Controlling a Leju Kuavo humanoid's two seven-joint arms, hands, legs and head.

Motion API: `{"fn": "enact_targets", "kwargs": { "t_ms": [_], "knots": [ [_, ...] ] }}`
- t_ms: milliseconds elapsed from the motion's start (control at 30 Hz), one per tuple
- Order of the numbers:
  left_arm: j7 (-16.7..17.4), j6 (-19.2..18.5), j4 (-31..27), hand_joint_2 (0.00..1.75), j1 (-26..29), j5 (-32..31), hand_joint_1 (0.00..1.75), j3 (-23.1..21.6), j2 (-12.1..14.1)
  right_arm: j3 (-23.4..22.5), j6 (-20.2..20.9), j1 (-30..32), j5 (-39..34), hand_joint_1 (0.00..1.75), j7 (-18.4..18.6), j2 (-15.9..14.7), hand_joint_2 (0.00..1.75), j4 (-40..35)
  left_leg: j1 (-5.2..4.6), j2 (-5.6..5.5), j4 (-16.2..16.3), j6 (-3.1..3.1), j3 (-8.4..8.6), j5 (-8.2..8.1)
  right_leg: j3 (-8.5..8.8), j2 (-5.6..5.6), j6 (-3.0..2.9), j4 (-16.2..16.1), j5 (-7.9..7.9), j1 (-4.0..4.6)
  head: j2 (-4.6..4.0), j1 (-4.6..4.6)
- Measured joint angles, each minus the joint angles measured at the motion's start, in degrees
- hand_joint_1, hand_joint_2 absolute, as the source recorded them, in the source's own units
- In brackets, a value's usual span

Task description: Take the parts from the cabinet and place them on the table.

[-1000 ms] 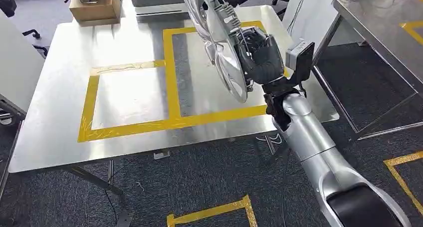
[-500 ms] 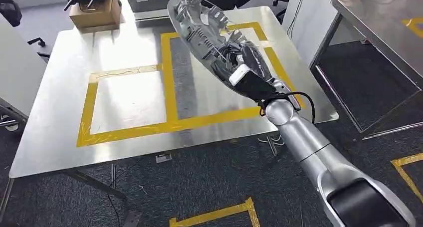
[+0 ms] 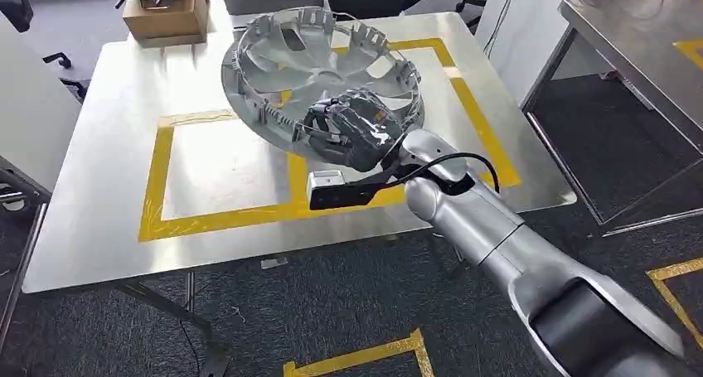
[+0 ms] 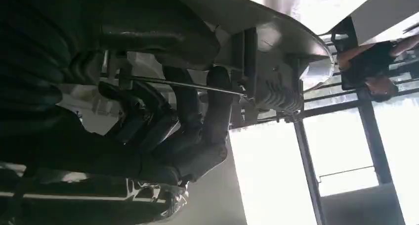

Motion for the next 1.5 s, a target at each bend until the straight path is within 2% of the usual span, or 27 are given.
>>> {"fn": "enact_targets", "kwargs": {
  "t_ms": [167,267,400,600,700,867,1000,1100,1233,1300,1333,1400,1500],
  "knots": [
    [-0.04,-0.06,0.0,1.75,0.0,0.02,0.0,0.0,0.02,0.74,-0.02,-0.39,0.33,1.75,-0.04,0.26,1.75,0.72,-0.31,0.0,0.0,0.77,-0.15,0.16,-0.04,-0.03,0.51,-0.3,0.34,-0.27,0.0,0.02],
    [-0.59,1.25,0.0,1.75,0.03,0.13,0.0,0.02,0.04,1.53,0.04,-0.84,2.93,1.75,-0.11,1.01,1.75,1.33,-0.35,0.08,0.0,0.9,-0.16,0.21,-0.06,0.0,0.73,-0.31,0.48,-0.29,0.0,0.0],
    [-2.07,2.71,0.0,1.75,0.19,0.61,0.0,0.02,0.04,3.88,0.96,-1.45,6.9,1.75,-0.04,3.52,1.75,3.38,-0.32,0.14,0.01,0.95,-0.09,0.25,-0.09,0.03,0.79,-0.29,0.52,-0.22,0.0,0.0],
    [-2.64,2.6,0.0,1.75,0.31,0.87,0.0,0.15,-0.09,8.29,4.59,-1.6,9.75,1.75,-0.02,7.39,1.75,10.41,-0.2,0.13,0.01,0.92,-0.05,0.28,-0.17,0.02,0.77,-0.08,0.51,-0.08,0.0,-0.02],
    [-1.84,2.64,0.0,1.75,0.32,1.29,0.0,0.24,-0.28,9.92,7.93,-1.47,10.21,1.75,1.89,8.74,1.75,14.61,-0.2,0.13,0.0,0.92,-0.05,0.28,-0.2,0.01,0.76,-0.06,0.51,-0.08,0.0,-0.02],
    [-0.59,2.82,0.04,1.75,0.95,1.66,0.0,0.68,-0.55,11.45,11.54,-1.21,9.94,1.75,4.28,10.43,1.75,23.17,-0.22,0.14,0.0,0.92,-0.06,0.28,-0.2,0.02,0.76,-0.04,0.51,-0.1,0.0,-0.02],
    [0.24,2.62,0.13,1.75,1.27,1.75,0.0,0.92,-0.66,11.89,17.08,-1.19,8.23,1.75,5.4,11.19,1.75,27.7,-0.24,0.14,0.01,0.92,-0.05,0.28,-0.19,0.02,0.76,-0.05,0.5,-0.11,0.0,-0.02],
    [1.03,2.62,0.15,1.75,1.27,1.81,0.0,1.07,-0.77,11.89,18.58,-0.94,7.43,1.75,5.97,11.43,1.75,29.84,-0.24,0.14,0.01,0.92,-0.04,0.28,-0.19,0.02,0.76,-0.06,0.5,-0.11,0.0,-0.02],
    [1.53,2.58,0.15,1.75,1.35,1.84,0.0,1.07,-1.05,11.87,18.08,0.33,6.93,1.75,7.16,11.52,1.75,31.01,-0.23,0.14,0.01,0.92,-0.04,0.28,-0.19,0.02,0.76,-0.05,0.51,-0.1,0.0,-0.02],
    [1.64,2.69,0.15,1.75,1.44,1.92,0.0,1.11,-1.14,11.84,16.21,0.71,7.19,1.75,9.84,11.54,1.75,31.43,-0.23,0.14,0.01,0.92,-0.03,0.28,-0.19,0.02,0.76,-0.05,0.51,-0.1,0.0,-0.02],
    [1.79,3.0,0.15,1.75,1.57,1.99,0.0,1.16,-1.18,11.78,12.66,1.05,7.72,1.75,13.12,11.52,1.75,31.56,-0.23,0.14,0.01,0.92,-0.03,0.28,-0.19,0.03,0.76,-0.05,0.51,-0.1,0.0,0.0],
    [1.79,3.61,0.15,1.75,2.0,1.94,0.0,1.18,-1.25,11.63,7.05,1.17,8.7,1.75,16.2,11.26,1.75,31.76,-0.23,0.14,0.01,0.92,-0.02,0.28,-0.2,0.03,0.76,-0.05,0.51,-0.1,0.0,-0.02],
    [1.51,3.85,0.28,1.75,2.64,1.31,0.0,1.16,-1.27,11.34,-0.38,1.08,9.96,1.75,15.76,10.32,1.75,32.08,-0.23,0.15,0.01,0.92,0.0,0.28,-0.18,0.03,0.76,-0.05,0.51,-0.1,0.0,-0.02]
  ]
}}
